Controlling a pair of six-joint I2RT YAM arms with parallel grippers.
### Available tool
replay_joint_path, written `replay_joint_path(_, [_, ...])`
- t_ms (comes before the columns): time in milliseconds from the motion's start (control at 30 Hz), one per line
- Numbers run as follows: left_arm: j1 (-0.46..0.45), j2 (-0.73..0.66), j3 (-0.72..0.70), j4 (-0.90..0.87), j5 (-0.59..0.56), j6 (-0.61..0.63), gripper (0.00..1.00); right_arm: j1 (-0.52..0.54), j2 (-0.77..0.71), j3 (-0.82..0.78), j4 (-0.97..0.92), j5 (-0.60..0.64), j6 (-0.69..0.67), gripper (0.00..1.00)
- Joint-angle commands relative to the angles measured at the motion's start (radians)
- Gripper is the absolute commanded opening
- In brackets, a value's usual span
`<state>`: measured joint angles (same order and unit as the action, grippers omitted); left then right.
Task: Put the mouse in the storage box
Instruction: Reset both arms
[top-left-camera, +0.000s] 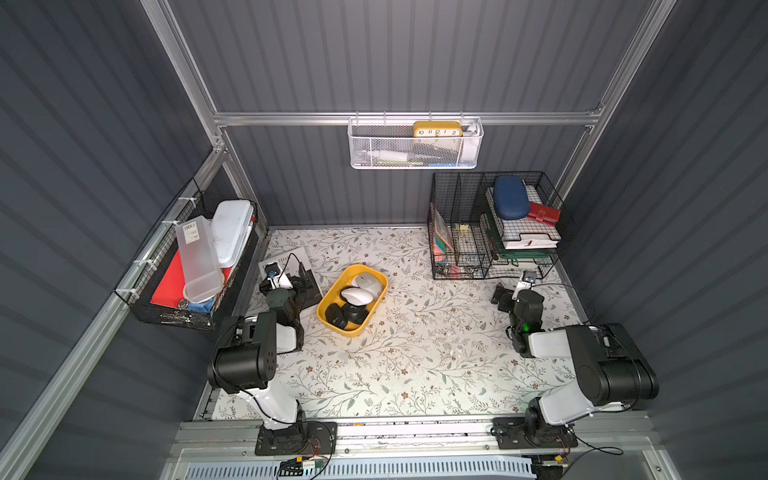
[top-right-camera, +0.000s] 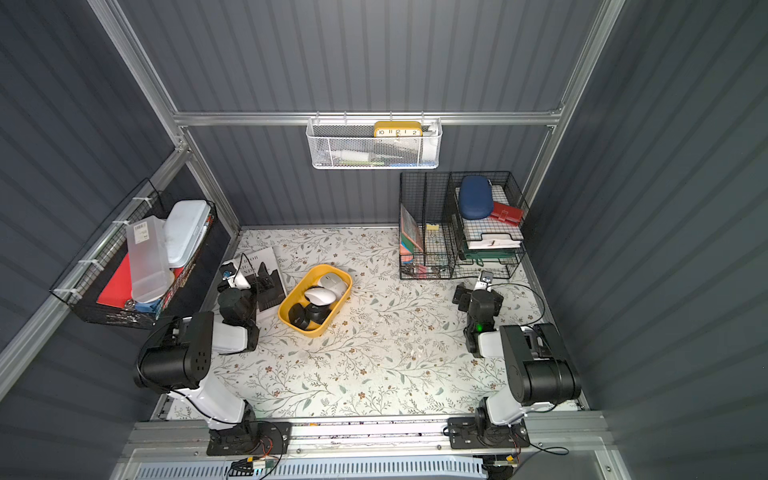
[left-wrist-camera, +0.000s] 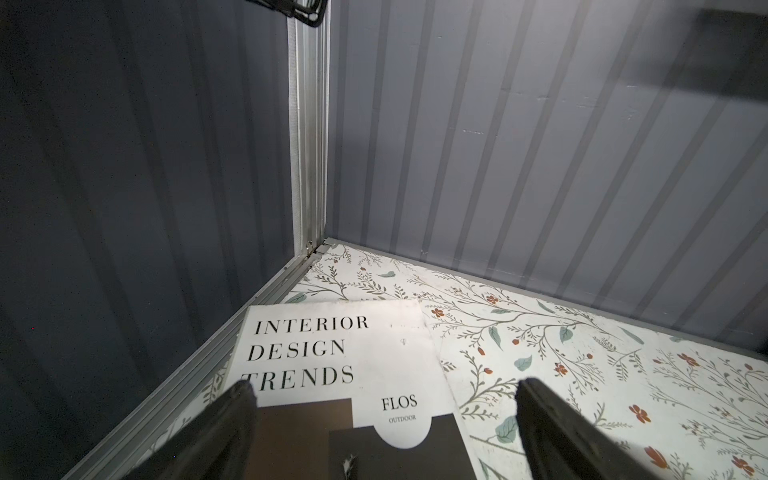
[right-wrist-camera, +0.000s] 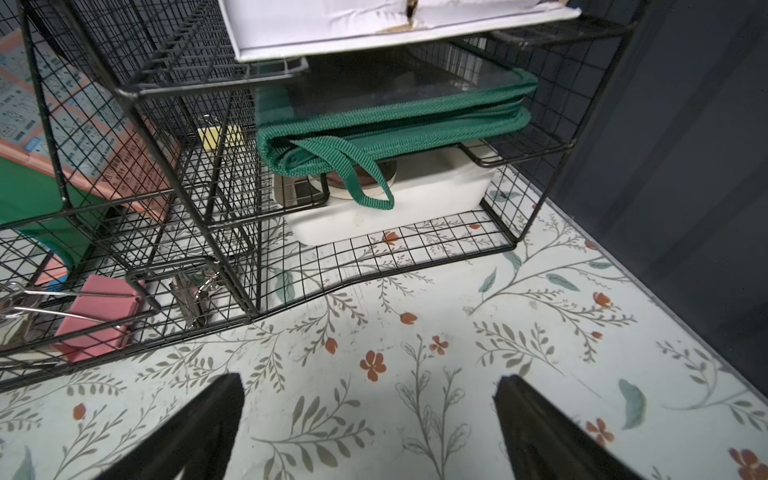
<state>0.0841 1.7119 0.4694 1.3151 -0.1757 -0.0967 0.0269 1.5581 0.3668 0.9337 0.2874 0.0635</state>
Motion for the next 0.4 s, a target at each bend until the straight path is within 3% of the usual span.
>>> replay_joint_path(0, [0.002, -0.011, 0.005, 0.003, 0.012, -0.011, 0.99, -0.002, -0.009, 0.011, -0.007, -0.006, 0.008, 0.99])
replay_joint_path(367, [0.023, -0.009, 0.012, -0.017, 0.038, -0.021, 0.99, -0.002, -0.009, 0.011, -0.007, -0.006, 0.009, 0.99])
